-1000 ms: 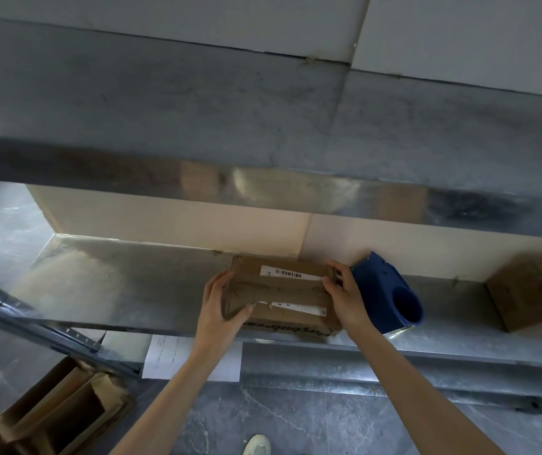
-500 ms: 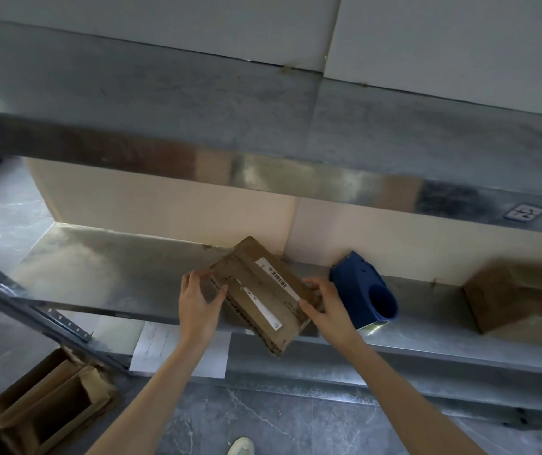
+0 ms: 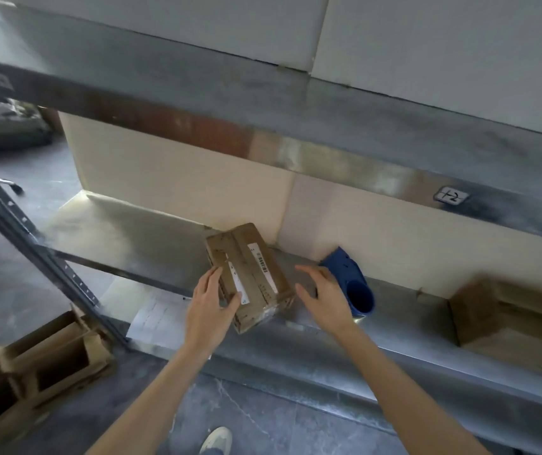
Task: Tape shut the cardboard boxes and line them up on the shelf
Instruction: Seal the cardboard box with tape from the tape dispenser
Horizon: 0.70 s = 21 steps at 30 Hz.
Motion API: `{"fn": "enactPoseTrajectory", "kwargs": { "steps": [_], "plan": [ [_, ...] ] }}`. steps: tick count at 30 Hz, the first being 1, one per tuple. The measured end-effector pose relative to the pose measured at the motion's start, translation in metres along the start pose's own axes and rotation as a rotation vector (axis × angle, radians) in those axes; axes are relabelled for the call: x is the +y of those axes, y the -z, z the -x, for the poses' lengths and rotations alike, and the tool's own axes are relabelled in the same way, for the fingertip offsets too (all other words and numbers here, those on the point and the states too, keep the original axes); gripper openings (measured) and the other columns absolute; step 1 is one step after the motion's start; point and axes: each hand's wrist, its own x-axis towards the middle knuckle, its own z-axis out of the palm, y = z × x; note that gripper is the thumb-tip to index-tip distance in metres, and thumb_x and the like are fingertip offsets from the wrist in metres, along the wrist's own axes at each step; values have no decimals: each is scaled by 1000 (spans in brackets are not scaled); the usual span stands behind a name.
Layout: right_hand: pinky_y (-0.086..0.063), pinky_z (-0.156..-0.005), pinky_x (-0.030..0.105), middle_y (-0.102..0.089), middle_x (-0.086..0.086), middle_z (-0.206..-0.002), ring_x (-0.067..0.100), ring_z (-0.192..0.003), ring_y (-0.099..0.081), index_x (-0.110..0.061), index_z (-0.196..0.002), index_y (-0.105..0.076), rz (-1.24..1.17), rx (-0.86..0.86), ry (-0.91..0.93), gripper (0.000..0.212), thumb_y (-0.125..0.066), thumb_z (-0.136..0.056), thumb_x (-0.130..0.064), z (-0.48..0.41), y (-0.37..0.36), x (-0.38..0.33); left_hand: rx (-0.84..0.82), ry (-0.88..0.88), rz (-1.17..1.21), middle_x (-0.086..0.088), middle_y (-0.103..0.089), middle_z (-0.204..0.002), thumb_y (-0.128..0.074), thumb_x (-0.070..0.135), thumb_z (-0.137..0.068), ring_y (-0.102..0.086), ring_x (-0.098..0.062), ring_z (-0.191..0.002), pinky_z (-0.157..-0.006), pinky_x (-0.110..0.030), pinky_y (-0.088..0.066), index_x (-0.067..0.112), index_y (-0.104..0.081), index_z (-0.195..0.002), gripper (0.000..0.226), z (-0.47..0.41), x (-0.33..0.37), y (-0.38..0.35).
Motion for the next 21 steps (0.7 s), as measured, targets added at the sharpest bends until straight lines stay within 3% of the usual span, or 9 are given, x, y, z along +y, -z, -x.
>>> {"fn": "enactPoseTrajectory", "kwargs": {
  "steps": [3,7,10,12,13,15,18,21],
  "plan": [
    [-48,-88,38,-52,10,-132,28,-123,-47,-22,-139,-49,182,74,-64,41,-53,-98,-25,0,26,15,-5,-23,-156,6,-30,-159,-52,53,-95,-19,-15,-149,-119,-41,-26,23,-30,-152,68,4,3,1],
    [-48,-88,38,-43,17,-135,32,-120,-45,-28,-151,-26,509,-62,-259,53,-42,-101,-38,-2,41,35,20,-17,-226,10,-23,-162,-47,57,-96,-7,-10,-152,-121,-34,-11,25,-28,-154,70,10,5,3],
    [-50,-84,39,-47,21,-133,36,-116,-50,-32,-155,-9,428,-164,-329,63,-40,-101,-45,-2,35,48,22,-1,-240,10,-22,-162,-45,59,-96,-8,-9,-151,-121,-33,-12,25,-27,-155,70,15,5,6],
    [-49,-59,31,-63,15,-96,28,-81,-61,-31,-155,0,349,-181,-318,68,-41,-102,-41,-3,29,53,27,-15,-260,10,-22,-162,-43,60,-96,-7,-9,-152,-121,-32,-11,25,-29,-154,69,16,5,8],
    [-42,-47,27,-60,10,-74,23,-61,-56,-31,-155,4,314,-188,-322,70,-42,-102,-37,-4,27,53,30,-29,-276,9,-23,-162,-43,60,-97,-7,-10,-152,-121,-32,-11,25,-30,-154,68,17,5,8],
    [-33,-39,26,-48,6,-57,17,-45,-42,-30,-154,8,220,-198,-362,74,-45,-102,-28,-7,23,52,30,-55,-302,8,-24,-162,-43,59,-97,-7,-12,-152,-121,-34,-11,24,-32,-153,68,17,5,7],
    [-30,-43,28,-48,12,-59,16,-43,-34,-28,-155,6,97,-197,-393,77,-48,-100,-16,-10,20,59,19,-63,-294,9,-26,-161,-40,59,-97,-7,-13,-152,-122,-36,-11,24,-34,-152,66,19,8,5],
    [-32,-47,32,-59,27,-86,19,-47,-35,-30,-155,3,-16,-205,-425,81,-47,-97,-3,-15,24,62,-2,-65,-256,10,-28,-160,-37,59,-98,-7,-12,-152,-122,-36,-12,26,-34,-151,62,18,10,4]
  ]
}}
